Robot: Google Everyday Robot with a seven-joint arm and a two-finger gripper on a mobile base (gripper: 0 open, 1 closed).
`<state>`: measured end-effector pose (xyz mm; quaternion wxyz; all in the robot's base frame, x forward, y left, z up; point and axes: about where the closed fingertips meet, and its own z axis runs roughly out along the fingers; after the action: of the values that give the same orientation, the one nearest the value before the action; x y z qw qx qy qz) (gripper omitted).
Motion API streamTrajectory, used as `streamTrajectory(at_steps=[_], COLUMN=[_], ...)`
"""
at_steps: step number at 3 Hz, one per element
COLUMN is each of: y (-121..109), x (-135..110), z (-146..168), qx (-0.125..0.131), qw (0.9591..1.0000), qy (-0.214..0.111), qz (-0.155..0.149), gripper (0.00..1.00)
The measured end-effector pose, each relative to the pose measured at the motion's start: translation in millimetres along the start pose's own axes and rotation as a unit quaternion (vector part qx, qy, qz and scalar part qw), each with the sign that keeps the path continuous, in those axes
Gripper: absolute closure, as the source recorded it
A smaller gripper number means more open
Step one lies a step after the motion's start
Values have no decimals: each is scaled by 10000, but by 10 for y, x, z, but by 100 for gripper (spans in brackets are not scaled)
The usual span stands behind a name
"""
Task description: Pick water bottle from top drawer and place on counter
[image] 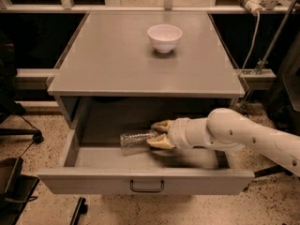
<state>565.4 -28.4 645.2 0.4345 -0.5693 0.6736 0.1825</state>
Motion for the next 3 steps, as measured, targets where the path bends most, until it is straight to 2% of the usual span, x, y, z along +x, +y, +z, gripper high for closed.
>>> streamTrajectory(at_steps=[1,2,3], y=[182,487,662], x=[-32,-251,-660], z=[-346,-861,-1311], qx=[206,625,973], qw=[9993,9968,9930], qy=[202,447,665], qz=[217,212,-121], gripper=[100,100,100])
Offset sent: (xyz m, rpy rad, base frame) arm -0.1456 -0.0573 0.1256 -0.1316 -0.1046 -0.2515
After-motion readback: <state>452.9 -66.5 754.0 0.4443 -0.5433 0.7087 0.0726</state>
